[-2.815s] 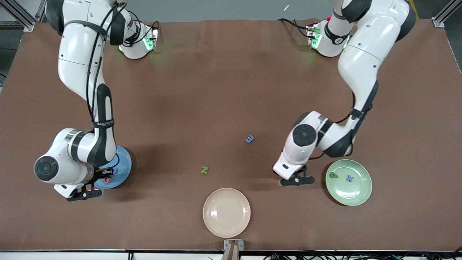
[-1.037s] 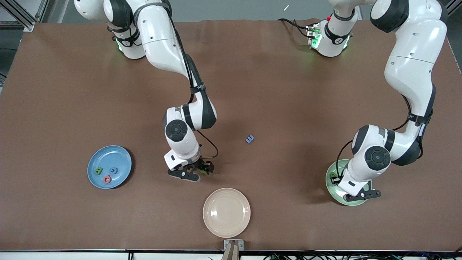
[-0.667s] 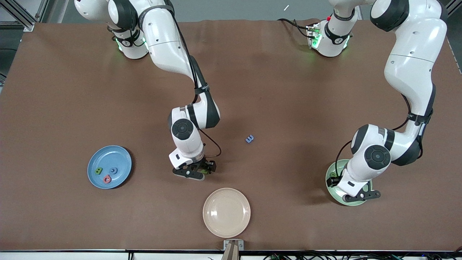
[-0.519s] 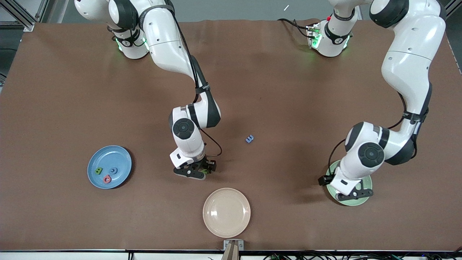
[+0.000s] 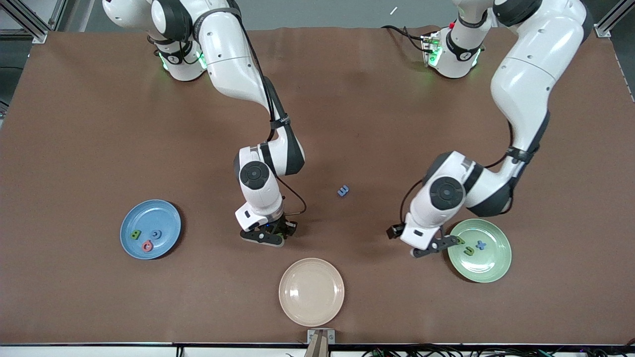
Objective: Sort uppercase to blue plate, lowercase to green plate
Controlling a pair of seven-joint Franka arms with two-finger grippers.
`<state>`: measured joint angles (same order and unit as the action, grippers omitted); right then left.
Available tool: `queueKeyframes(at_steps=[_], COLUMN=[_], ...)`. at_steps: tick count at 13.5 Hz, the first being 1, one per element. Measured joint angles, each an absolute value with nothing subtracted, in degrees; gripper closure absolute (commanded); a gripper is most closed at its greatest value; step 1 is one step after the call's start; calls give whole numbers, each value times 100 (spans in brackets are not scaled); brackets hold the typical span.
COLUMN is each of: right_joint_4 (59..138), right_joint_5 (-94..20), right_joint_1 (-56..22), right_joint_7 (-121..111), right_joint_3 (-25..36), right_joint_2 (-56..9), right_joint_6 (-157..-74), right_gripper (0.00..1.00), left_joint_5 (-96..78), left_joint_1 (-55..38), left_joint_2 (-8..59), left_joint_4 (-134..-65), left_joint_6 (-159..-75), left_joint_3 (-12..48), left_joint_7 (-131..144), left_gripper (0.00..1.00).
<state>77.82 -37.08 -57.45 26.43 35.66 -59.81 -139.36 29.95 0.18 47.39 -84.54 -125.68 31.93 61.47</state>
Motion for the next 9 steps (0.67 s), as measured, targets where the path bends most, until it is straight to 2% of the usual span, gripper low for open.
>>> queueKeyframes(at_steps=[2,4,9], right_joint_4=[7780,7765,7533], right_joint_5=[-3708,-3702,-3600], right_joint_1=[-5745,-5735,-5273], right_joint_7=[2642,2633,1544], right_joint_3=[3568,3621,4185], right_joint_2=[-5982,-5978,-5500], right_joint_6=[-13937,-13887,-12198], right_gripper=[100,100,100], left_joint_5=[2995,2995,2995], left_joint_1=[-345,-640,-1022], left_joint_2=[4740,4747,4857], left_joint_4=[-8487,-8559,-8774], left_joint_6=[-12566,-12564,-12578], left_joint_3=[3195,3194,3195], left_joint_7=[6925,7636,8928], left_gripper=[3,5,13])
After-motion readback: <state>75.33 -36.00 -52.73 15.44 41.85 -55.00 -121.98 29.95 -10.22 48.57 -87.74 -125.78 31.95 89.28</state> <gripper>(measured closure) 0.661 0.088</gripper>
